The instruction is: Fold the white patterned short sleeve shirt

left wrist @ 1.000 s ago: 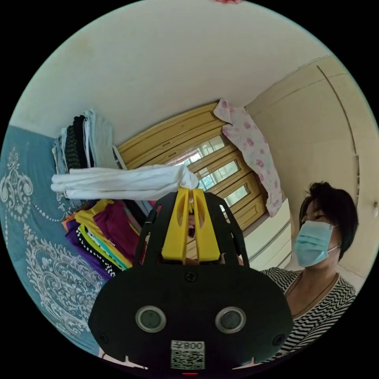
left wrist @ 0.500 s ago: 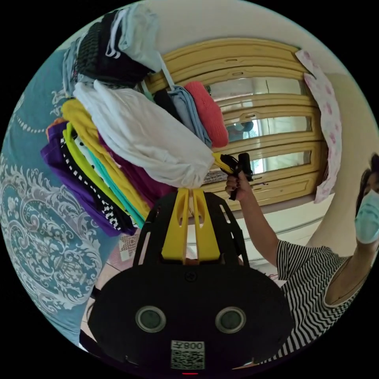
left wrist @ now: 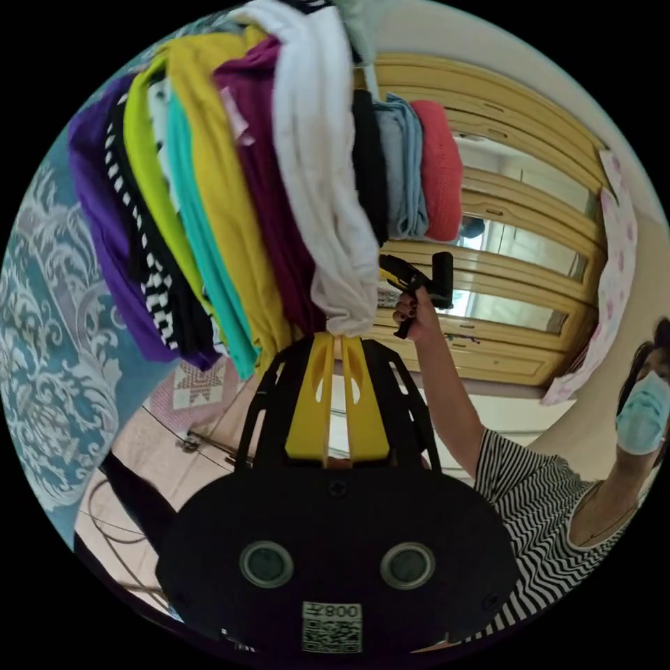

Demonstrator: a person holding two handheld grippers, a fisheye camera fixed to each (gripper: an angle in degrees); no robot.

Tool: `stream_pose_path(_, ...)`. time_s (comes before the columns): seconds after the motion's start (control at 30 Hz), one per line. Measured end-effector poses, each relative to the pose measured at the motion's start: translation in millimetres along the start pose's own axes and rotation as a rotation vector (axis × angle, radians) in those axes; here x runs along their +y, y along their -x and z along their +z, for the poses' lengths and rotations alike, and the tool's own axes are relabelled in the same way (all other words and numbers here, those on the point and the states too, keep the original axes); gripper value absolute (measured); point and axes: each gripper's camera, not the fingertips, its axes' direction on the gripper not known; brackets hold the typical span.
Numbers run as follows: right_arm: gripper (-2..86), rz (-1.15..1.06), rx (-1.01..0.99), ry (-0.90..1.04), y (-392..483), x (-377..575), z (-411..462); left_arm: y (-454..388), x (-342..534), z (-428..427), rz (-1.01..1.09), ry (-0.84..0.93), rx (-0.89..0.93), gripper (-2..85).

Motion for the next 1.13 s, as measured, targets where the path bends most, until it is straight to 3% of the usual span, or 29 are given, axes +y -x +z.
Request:
stream_pose_path(0.23, 0.7, 0.083, -0.057, -0.111, -10.1, 13.4, -15.1, 18.5, -17.6, 6.8, -0.002, 0.073, -0.008, 0.4)
stream_pose_path(0.33, 0.3, 0.114, -0.023, -0.225, 1.3, 35.9, -34.1, -4.7, -34.6, -4.2, 0.138, 0.065, -0.062, 0.2)
stream_pose_path(0.43, 0.2, 0.010, -0.038, -0.322, 52.9, 53.4, -41.3, -38.8, -62.5, -9.3, 0.330, 0.018, -0.185, 0.2)
stream_pose_path(0.53, 0.1, -0.116, 0.104, -0.284, 119.0, 49.3, -16.4, -59.9, -92.4, 10.1, 0.480, 0.031, -0.319, 0.2)
stream_pose_path(0.63, 0.1, -0.182, 0.252, -0.158, 155.5, 36.5, 33.5, -51.5, -110.3, 51.2, 0.558, 0.092, -0.579, 0.2)
stream_pose_path(0.73, 0.1, -0.143, 0.290, -0.119, 162.2, 36.1, 59.7, -34.9, -122.5, 73.5, 0.529, 0.154, -0.574, 0.2)
stream_pose_path(1.0, 0.1, -0.189, 0.216, -0.367, 247.0, 94.9, 4.8, -84.2, -143.6, 41.6, 0.643, -0.027, -0.610, 0.2)
stream_pose_path(1.13, 0.1, -0.306, 0.173, -0.294, 317.8, 109.3, 35.4, -97.3, -179.1, 36.2, 0.697, -0.115, -0.793, 0.2)
